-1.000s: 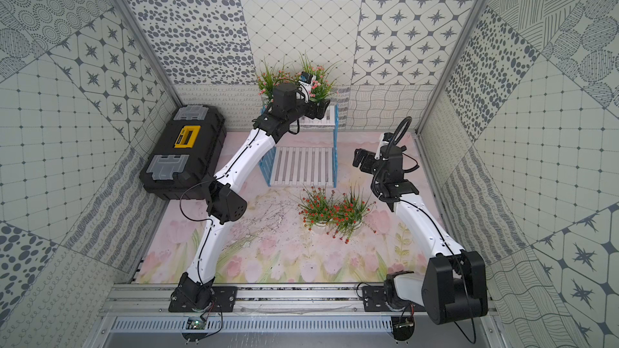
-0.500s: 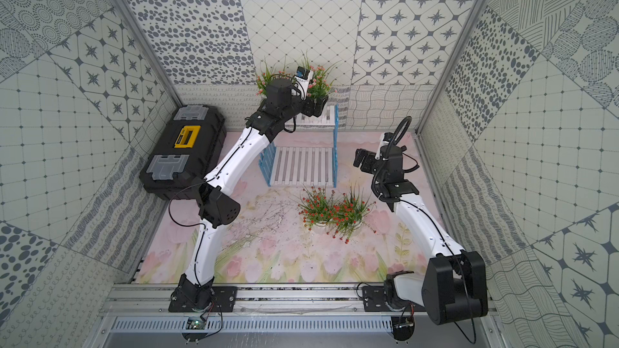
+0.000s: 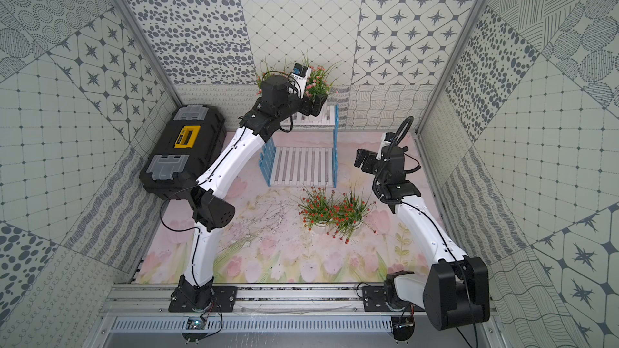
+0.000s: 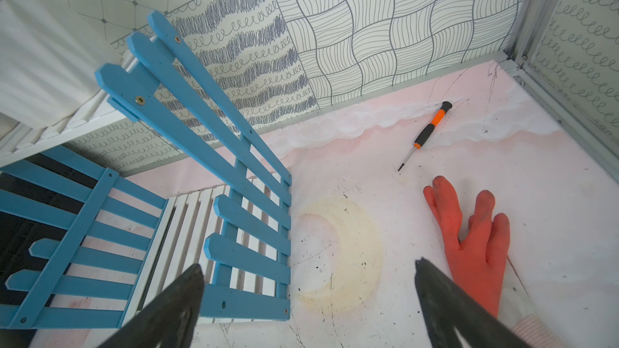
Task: Place the baby's breath potted plants on the rack by color
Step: Place the baby's breath potted plant on the rack, then pick up the baby's breath potted plant from the center of the board.
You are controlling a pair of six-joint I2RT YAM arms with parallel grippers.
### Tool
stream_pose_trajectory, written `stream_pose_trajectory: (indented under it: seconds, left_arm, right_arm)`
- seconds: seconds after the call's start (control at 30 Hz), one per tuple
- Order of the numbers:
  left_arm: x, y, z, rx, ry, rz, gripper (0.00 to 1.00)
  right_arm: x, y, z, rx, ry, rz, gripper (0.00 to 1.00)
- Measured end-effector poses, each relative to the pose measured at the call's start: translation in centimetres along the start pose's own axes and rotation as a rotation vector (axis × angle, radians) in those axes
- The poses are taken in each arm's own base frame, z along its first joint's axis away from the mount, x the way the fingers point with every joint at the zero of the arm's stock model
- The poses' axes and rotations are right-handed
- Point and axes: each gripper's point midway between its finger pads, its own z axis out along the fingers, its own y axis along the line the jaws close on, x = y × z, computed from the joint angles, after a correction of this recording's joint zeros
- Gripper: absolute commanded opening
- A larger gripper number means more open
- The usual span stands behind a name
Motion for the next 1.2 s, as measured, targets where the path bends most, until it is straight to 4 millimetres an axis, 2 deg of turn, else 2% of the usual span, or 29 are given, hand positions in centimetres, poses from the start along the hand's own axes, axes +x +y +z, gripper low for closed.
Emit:
stream_pose_trajectory:
  seconds: [0.3,0.4,0.47,0.53,0.63,0.77,0.87,1.0,1.1,1.2]
  left_arm:
    - [-5.0,-1.1,-4.5,0.014,-0.078,0.011,0.99]
    - [-5.2,-1.2,-6.1,0.01,-0.07,0.013,0.99]
    - [-4.5,-1.2,-7.2,0.003,-0.043,0.013,0.99]
    - [-3.1,-1.1,-8.5,-0.006,-0.011,0.013,0.99]
    - [-0.1,-1.2,-10.9,-0.016,0.049,0.004,0.98]
    - [4.8,-1.4,-14.3,-0.031,0.122,-0.021,0.98]
    - [9.1,-1.9,-16.4,-0.028,0.191,-0.045,0.98]
    - [14.3,-2.8,-19.1,-0.023,0.272,-0.073,0.98]
    - [17.2,-3.1,-21.0,-0.029,0.312,-0.094,0.98]
    - [19.7,-3.2,-22.5,-0.041,0.346,-0.116,0.98]
  right_arm:
    - [0.0,0.0,0.0,0.0,0.001,-0.003,0.98]
    - [0.1,0.0,-0.1,0.001,0.005,-0.003,0.98]
    - [0.1,0.0,-0.2,0.002,0.01,-0.003,0.98]
    - [0.1,0.0,-0.6,0.003,0.013,-0.007,0.98]
    - [0.2,0.4,-1.3,0.005,0.021,-0.031,0.98]
    - [0.6,2.8,-3.0,-0.017,0.027,-0.11,0.98]
    - [0.6,4.5,-5.1,-0.042,0.015,-0.155,0.98]
    - [0.1,5.6,-8.4,-0.06,-0.022,-0.184,0.98]
    - [0.5,6.3,-10.6,-0.066,-0.031,-0.21,0.98]
    - [1.9,6.9,-12.8,-0.086,-0.016,-0.229,0.96]
